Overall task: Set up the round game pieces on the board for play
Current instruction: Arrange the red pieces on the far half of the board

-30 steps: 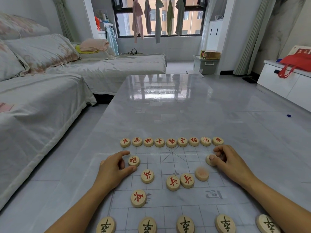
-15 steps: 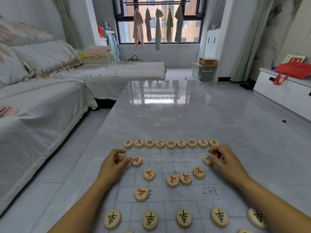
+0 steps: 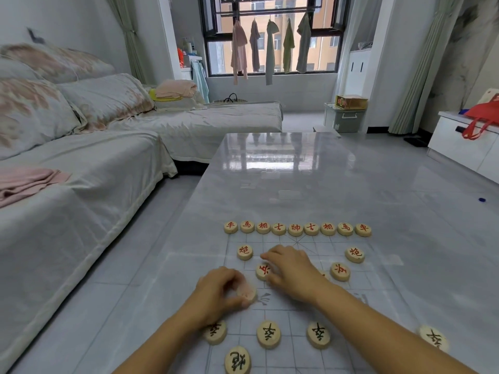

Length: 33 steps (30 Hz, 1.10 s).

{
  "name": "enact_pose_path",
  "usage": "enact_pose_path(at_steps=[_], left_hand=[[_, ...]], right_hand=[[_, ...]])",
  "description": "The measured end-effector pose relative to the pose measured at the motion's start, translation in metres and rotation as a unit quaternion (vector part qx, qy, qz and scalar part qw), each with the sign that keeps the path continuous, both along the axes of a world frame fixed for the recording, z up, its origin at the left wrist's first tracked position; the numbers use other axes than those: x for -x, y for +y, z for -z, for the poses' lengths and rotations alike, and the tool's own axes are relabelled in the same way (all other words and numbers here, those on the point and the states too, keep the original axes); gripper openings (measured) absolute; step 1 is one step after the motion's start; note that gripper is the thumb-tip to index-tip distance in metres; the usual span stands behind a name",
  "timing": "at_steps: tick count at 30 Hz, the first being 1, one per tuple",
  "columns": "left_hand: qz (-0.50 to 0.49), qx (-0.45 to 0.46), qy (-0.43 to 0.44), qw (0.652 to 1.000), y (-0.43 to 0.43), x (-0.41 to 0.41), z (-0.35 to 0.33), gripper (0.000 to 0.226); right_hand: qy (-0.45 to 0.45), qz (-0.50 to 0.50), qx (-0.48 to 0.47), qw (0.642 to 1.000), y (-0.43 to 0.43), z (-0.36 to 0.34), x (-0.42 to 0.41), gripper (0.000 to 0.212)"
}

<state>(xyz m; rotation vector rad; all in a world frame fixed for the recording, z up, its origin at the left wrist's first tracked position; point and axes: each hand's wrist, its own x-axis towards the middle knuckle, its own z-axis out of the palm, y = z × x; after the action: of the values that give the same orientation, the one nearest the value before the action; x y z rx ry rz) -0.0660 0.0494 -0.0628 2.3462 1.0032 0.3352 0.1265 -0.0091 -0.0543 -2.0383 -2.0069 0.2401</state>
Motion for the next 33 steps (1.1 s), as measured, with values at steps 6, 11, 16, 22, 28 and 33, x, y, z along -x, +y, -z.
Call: enact_pose_path(at_steps=[6, 11, 16, 22, 28, 33], left_hand=[[-0.053, 0.038, -0.061, 0.996, 0.024, 0.041, 0.011, 0.032], [-0.068, 0.042, -0.103, 0.992, 0.026, 0.039, 0.017, 0.036], [-0.071, 0.054, -0.094, 0.992, 0.026, 0.039, 0.017, 0.046], [-0.091, 0.032, -0.106, 0.99, 0.024, 0.034, 0.018, 0.034], [-0.131, 0.016, -0.044, 0.99, 0.03, 0.015, 0.011, 0.038], [-0.151, -0.024, -0.002, 0.988, 0.035, 0.005, 0.011, 0.04]], right_hand=[[-0.022, 0.012, 0.013, 1.0, 0.001, 0.004, 0.006, 0.04], [-0.011, 0.03, 0.015, 0.999, -0.013, 0.008, 0.014, 0.039], [0.006, 0.059, 0.028, 0.998, -0.016, 0.001, 0.021, 0.041], [-0.027, 0.069, 0.031, 0.997, -0.016, -0.001, 0.027, 0.038], [-0.017, 0.091, 0.019, 0.996, -0.006, -0.003, 0.028, 0.032], [0.01, 0.112, 0.022, 0.993, 0.01, -0.004, 0.026, 0.032]])
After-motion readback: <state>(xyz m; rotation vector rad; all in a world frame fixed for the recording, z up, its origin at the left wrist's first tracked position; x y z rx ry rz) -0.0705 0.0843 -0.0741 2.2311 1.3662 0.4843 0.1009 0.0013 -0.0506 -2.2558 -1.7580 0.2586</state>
